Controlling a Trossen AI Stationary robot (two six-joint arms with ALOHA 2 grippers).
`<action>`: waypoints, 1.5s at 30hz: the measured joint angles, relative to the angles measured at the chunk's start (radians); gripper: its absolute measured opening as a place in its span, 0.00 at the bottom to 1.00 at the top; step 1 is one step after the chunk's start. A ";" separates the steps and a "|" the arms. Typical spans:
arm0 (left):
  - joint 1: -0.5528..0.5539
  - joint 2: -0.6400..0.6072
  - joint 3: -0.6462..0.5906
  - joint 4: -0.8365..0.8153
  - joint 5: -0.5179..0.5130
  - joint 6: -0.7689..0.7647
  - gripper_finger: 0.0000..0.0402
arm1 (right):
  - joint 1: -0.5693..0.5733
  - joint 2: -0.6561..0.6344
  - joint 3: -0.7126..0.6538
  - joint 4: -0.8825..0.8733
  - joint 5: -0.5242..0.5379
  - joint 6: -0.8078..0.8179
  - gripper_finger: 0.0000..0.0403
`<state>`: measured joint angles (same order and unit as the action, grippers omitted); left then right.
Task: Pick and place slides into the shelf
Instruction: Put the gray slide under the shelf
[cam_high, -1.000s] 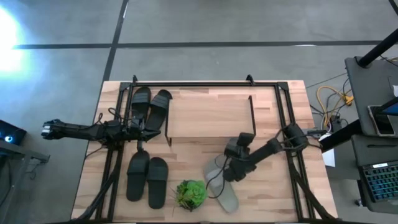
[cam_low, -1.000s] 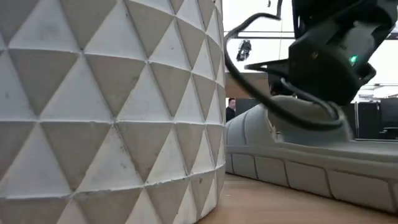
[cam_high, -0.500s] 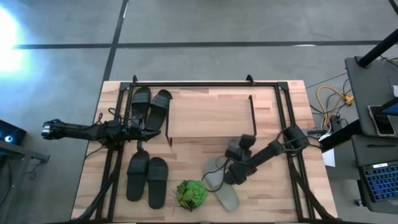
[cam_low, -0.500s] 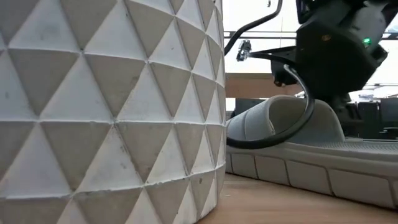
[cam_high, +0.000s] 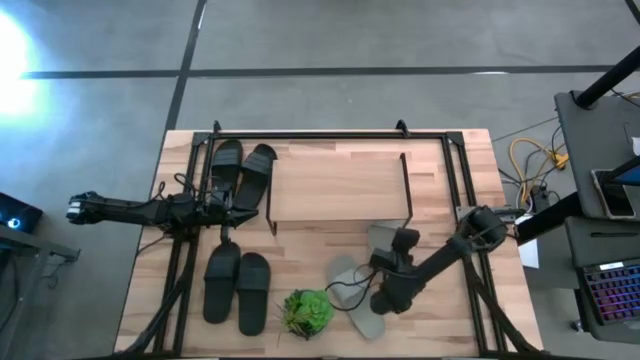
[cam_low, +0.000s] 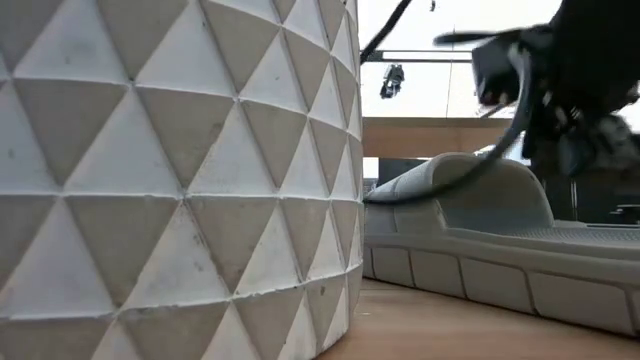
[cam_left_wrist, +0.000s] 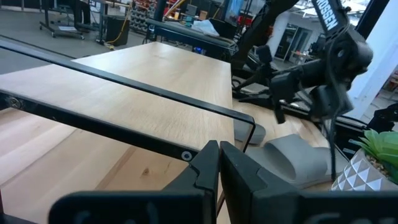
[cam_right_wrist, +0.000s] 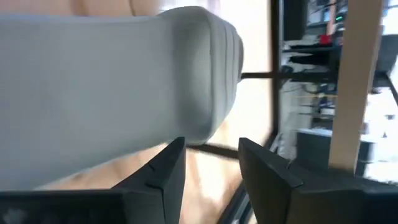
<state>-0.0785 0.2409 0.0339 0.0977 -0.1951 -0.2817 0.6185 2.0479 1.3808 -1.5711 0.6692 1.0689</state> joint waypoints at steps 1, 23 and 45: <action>0.000 0.000 0.000 0.000 0.000 0.000 0.00 | 0.010 -0.011 0.013 0.000 -0.009 0.020 0.35; 0.000 0.001 0.000 0.014 0.000 0.000 0.00 | 0.174 -0.243 0.099 0.661 -0.449 0.469 0.20; 0.000 0.007 0.000 0.060 0.000 -0.001 0.00 | 0.135 -0.328 -0.291 1.336 -0.242 1.037 0.02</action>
<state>-0.0784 0.2478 0.0341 0.1578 -0.1951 -0.2825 0.7530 1.7199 1.0896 -0.2348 0.4267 2.1060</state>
